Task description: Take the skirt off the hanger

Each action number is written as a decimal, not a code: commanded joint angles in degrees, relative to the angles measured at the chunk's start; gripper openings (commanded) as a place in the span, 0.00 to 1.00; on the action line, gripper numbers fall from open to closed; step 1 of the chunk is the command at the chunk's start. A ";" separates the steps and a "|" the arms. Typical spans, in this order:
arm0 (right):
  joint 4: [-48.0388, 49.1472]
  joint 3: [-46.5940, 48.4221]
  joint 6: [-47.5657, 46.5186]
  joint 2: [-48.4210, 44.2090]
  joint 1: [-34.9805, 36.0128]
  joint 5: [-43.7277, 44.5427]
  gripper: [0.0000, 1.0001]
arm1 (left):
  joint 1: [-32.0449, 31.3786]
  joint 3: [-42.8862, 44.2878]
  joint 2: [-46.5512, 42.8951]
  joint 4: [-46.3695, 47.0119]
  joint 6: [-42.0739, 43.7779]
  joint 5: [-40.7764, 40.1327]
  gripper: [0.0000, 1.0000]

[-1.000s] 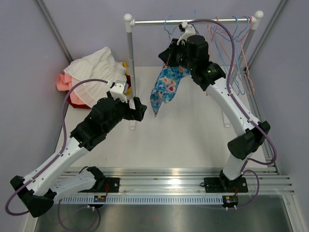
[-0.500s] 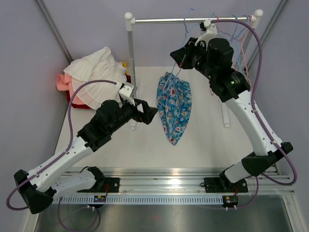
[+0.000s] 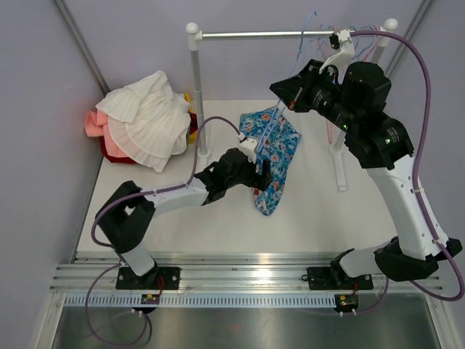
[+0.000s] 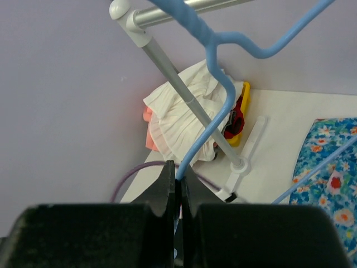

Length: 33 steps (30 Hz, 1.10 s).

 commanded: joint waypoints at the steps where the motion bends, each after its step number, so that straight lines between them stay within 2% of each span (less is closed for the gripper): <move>1: 2.54 5.13 -2.42 -5.21 0.44 -4.44 0.00 | -1.29 10.49 7.76 4.87 -1.63 -5.57 0.99; 2: 0.97 5.40 -2.59 -6.08 0.35 -4.89 0.00 | -1.56 12.52 13.09 4.26 -1.81 -6.11 0.99; 6: -1.59 5.40 -3.29 -8.63 0.35 -5.24 0.00 | -2.79 25.94 25.07 -1.53 -3.04 -10.58 0.98; 8: -2.73 5.66 -4.34 -9.86 0.44 -4.37 0.00 | -3.75 31.22 30.42 -8.72 -4.26 -18.73 0.95; 9: -3.17 5.84 -4.44 -10.13 0.35 -4.36 0.00 | -3.93 31.26 31.59 -8.76 -4.88 -18.77 0.95; 16: -3.71 5.14 -4.53 -11.28 0.35 -4.89 0.00 | -4.81 30.82 33.45 -17.27 -9.37 -34.83 0.99; 20: -2.30 3.38 -4.18 -11.19 0.44 -5.42 0.00 | -5.07 28.18 32.65 -17.63 -8.84 -37.05 0.99; 24: -0.98 1.54 -3.74 -11.10 0.35 -5.77 0.00 | -5.07 29.50 34.24 -20.01 -8.50 -38.02 0.99; 25: -0.89 1.27 -3.65 -11.10 0.35 -5.77 0.00 | -5.07 29.85 34.24 -20.62 -8.58 -38.02 0.79; 28: -0.89 1.18 -3.65 -10.84 0.35 -5.86 0.00 | -4.81 31.51 35.37 -22.45 -8.58 -36.54 0.32; 30: -0.71 1.09 -3.74 -10.84 0.44 -5.77 0.00 | -4.72 33.10 37.75 -24.92 -10.24 -36.26 0.18; 32: -0.89 0.92 -3.91 -11.01 0.44 -5.60 0.00 | -4.81 33.81 37.84 -26.68 -11.04 -36.70 0.12; 33: -0.89 0.66 -3.91 -11.01 0.35 -5.25 0.00 | -4.81 33.72 37.75 -26.86 -11.39 -36.00 0.04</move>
